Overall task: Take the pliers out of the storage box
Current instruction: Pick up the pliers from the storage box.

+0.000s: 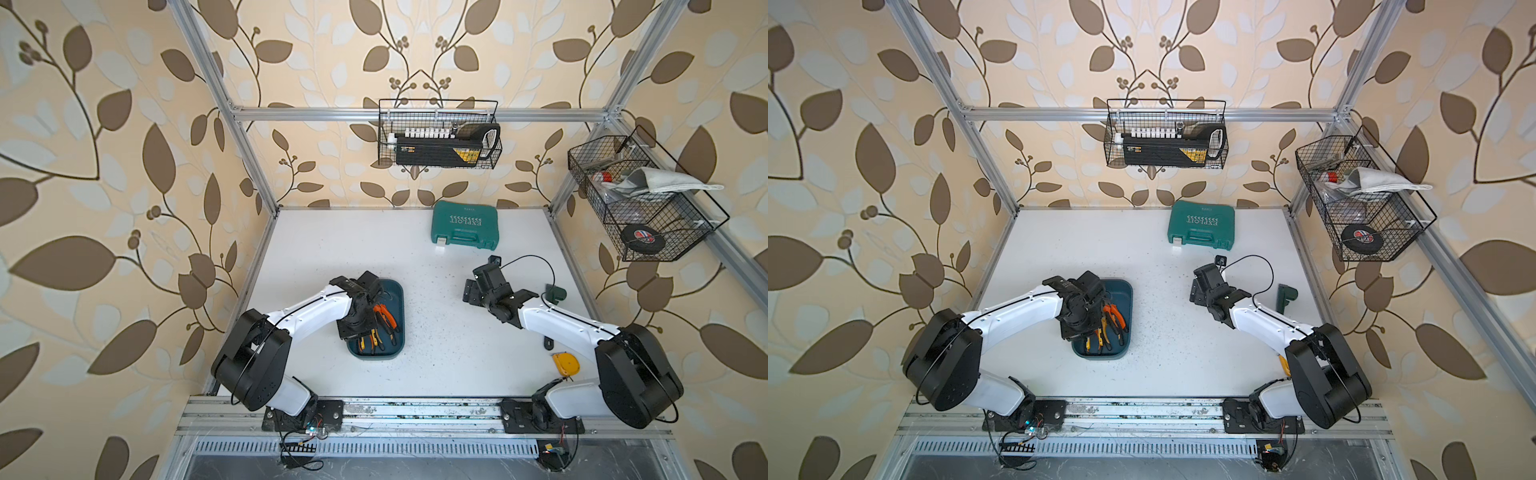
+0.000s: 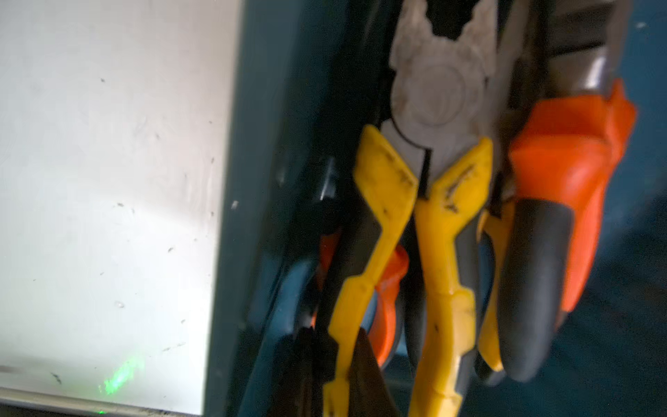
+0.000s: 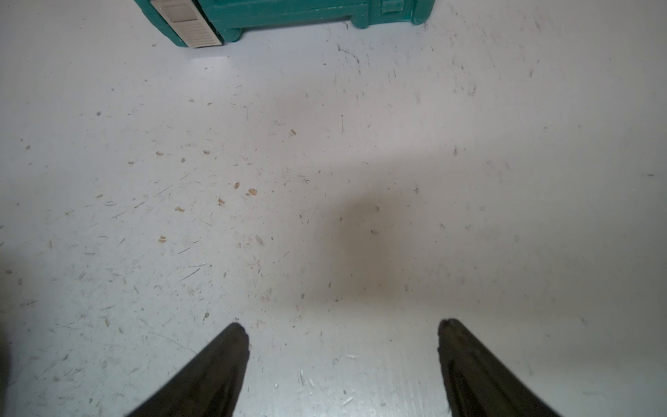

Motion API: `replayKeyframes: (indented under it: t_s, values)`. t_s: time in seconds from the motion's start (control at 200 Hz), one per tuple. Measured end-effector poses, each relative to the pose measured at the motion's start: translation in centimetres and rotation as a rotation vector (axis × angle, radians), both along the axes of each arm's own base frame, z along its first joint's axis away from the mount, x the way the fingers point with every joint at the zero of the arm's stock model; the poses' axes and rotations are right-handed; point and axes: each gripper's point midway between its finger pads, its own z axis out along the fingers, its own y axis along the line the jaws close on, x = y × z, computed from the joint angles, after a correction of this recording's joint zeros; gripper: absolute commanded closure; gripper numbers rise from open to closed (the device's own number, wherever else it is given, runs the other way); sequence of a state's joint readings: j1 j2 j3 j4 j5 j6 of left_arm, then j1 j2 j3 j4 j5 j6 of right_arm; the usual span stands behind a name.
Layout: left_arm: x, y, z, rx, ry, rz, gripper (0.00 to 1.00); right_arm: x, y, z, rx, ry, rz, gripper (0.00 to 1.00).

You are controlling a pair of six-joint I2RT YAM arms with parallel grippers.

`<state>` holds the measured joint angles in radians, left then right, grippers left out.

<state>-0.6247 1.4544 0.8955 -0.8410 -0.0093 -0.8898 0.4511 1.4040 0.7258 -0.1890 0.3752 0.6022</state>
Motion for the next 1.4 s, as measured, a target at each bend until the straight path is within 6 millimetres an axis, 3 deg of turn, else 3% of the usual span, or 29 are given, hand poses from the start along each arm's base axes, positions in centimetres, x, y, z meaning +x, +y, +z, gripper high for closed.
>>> replayKeyframes:
  t_s: [0.19,0.46,0.615,0.83,1.07,1.21,1.399]
  values:
    - [-0.1,-1.0,1.7,-0.038,-0.071,-0.067,1.0,-0.2,1.0,0.2,0.053,0.007,0.038,0.16]
    - [-0.4,-2.9,2.5,-0.067,-0.107,-0.155,1.0,-0.6,5.4,3.8,0.316,-0.049,0.198,0.19]
    - [0.9,-4.6,4.5,-0.113,-0.167,-0.168,1.0,-2.2,8.6,4.7,0.533,-0.034,0.291,0.2]
    - [1.7,-7.3,6.1,-0.169,-0.226,-0.213,1.0,-5.1,11.9,3.8,0.81,0.049,0.379,0.24]
    - [2.6,-12.6,4.9,-0.175,-0.188,-0.295,1.0,-6.5,13.2,4.3,0.925,0.068,0.423,0.35]
    - [2.5,-13.8,4.0,-0.179,-0.158,-0.313,1.0,-7.1,14.1,4.9,0.946,0.067,0.454,0.46]
    - [2.2,-14.8,4.6,-0.197,-0.167,-0.334,1.0,-7.4,15.0,4.9,0.958,0.075,0.465,0.46]
